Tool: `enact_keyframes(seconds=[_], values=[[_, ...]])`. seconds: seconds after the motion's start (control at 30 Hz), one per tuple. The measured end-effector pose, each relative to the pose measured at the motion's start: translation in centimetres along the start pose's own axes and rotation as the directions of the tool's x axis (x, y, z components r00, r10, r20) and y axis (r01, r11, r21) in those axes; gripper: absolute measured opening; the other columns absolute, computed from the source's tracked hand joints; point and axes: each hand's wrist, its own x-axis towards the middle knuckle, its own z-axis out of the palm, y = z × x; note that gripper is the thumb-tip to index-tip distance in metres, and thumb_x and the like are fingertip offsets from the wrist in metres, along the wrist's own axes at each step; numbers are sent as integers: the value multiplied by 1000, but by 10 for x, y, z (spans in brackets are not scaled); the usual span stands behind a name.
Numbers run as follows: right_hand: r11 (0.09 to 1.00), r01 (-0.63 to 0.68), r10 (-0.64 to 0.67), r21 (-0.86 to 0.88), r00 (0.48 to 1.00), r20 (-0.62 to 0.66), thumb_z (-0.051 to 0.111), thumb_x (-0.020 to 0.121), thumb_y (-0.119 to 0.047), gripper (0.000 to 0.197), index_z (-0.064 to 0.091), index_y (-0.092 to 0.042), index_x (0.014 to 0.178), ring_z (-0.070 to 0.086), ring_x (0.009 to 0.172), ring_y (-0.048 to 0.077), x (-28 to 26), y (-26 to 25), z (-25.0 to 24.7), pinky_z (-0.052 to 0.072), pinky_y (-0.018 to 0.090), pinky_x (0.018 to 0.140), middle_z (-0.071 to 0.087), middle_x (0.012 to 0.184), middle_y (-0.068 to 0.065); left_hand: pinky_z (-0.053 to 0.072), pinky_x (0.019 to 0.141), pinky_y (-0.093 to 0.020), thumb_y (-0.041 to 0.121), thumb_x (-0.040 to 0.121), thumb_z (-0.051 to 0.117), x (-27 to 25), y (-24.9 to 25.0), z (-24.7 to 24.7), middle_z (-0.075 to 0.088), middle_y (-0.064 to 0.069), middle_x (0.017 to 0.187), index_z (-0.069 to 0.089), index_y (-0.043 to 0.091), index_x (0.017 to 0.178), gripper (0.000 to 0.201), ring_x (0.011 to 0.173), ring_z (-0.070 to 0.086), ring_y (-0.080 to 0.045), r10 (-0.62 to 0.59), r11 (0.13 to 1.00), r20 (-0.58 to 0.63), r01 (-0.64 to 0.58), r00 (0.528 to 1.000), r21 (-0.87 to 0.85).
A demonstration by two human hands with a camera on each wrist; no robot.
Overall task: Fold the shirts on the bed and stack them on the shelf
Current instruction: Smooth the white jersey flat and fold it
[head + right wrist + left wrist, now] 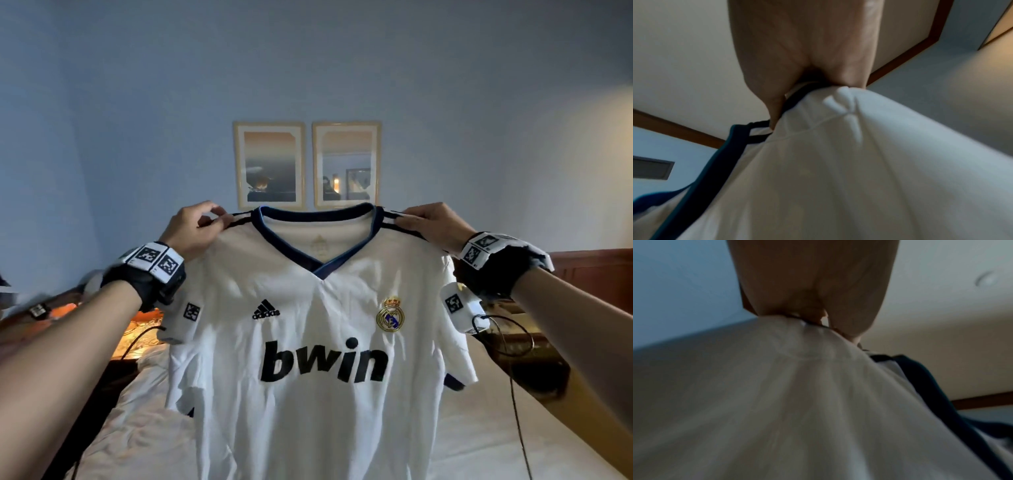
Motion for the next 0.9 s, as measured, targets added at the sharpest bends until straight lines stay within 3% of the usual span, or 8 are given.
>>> enact_keyframes(seconds=[0.17, 0.3, 0.47, 0.57, 0.63, 0.77, 0.83, 0.9], values=[[996, -69, 71, -51, 997, 32, 62, 93, -30, 25, 72, -9, 85, 60, 63, 19, -7, 11, 6, 48, 32, 64, 66, 72, 5, 42, 76, -25, 30, 89, 68, -16, -9, 9, 72, -7, 91, 73, 14, 96, 18, 91, 65, -25, -10, 999, -32, 11, 999, 38], [967, -151, 179, -203, 976, 124, 64, 92, -25, 26, 70, -14, 70, 51, 59, 13, -23, 24, 22, 42, 23, 60, 59, 59, -2, 45, 77, -33, 56, 75, 59, -45, -34, 35, 68, -6, 84, 67, 21, 95, 41, 81, 60, -23, -75, 995, 45, 78, 996, -60], [877, -243, 302, -415, 950, 84, 71, 84, -33, 7, 71, -27, 79, 56, 76, 15, -48, 62, 88, 39, 22, 68, 61, 74, 1, 43, 72, -29, 50, 76, 58, -119, -79, 71, 70, -7, 88, 68, 15, 93, 40, 81, 58, -17, -146, 987, 85, 151, 986, -54], [901, -415, 430, -125, 895, 124, 64, 91, -15, 17, 61, -10, 76, 50, 37, 6, -58, 71, 143, 37, 17, 36, 52, 40, -4, 41, 70, -23, 22, 91, 65, -147, -110, 68, 70, -15, 95, 67, 12, 93, 10, 82, 56, -19, -239, 969, 65, 242, 969, -42], [848, -523, 487, 87, 833, 261, 50, 98, -5, 25, 51, -10, 74, 48, 29, 3, -53, 65, 174, 36, 13, 30, 49, 34, -6, 38, 68, -14, 17, 93, 63, -153, -120, 50, 68, -8, 93, 65, 20, 91, 5, 87, 60, -21, -263, 964, 5, 263, 965, -45], [726, -573, 443, 380, 813, 377, 32, 100, 2, 33, 55, -11, 79, 63, 50, 11, -28, 42, 211, 53, 27, 48, 64, 50, -2, 40, 75, -7, 20, 93, 63, -157, -106, -2, 65, 23, 73, 63, 45, 77, 29, 74, 56, 14, -241, 968, -96, 232, 966, -93], [741, -521, 384, 424, 847, 368, 35, 99, -4, 34, 64, -7, 79, 67, 63, 16, -15, 35, 227, 58, 32, 58, 69, 72, 6, 45, 80, -22, 29, 90, 65, -164, -90, -18, 66, 25, 74, 65, 49, 80, 22, 71, 56, 9, -263, 948, -112, 235, 958, -216], [761, -487, 372, 428, 869, 328, 44, 99, -16, 34, 69, -5, 79, 66, 74, 21, -6, 39, 243, 59, 35, 68, 69, 84, 9, 47, 77, -26, 35, 87, 66, -175, -71, -15, 68, 14, 77, 69, 38, 85, 4, 74, 60, -3, -292, 903, -71, 250, 954, -349]])
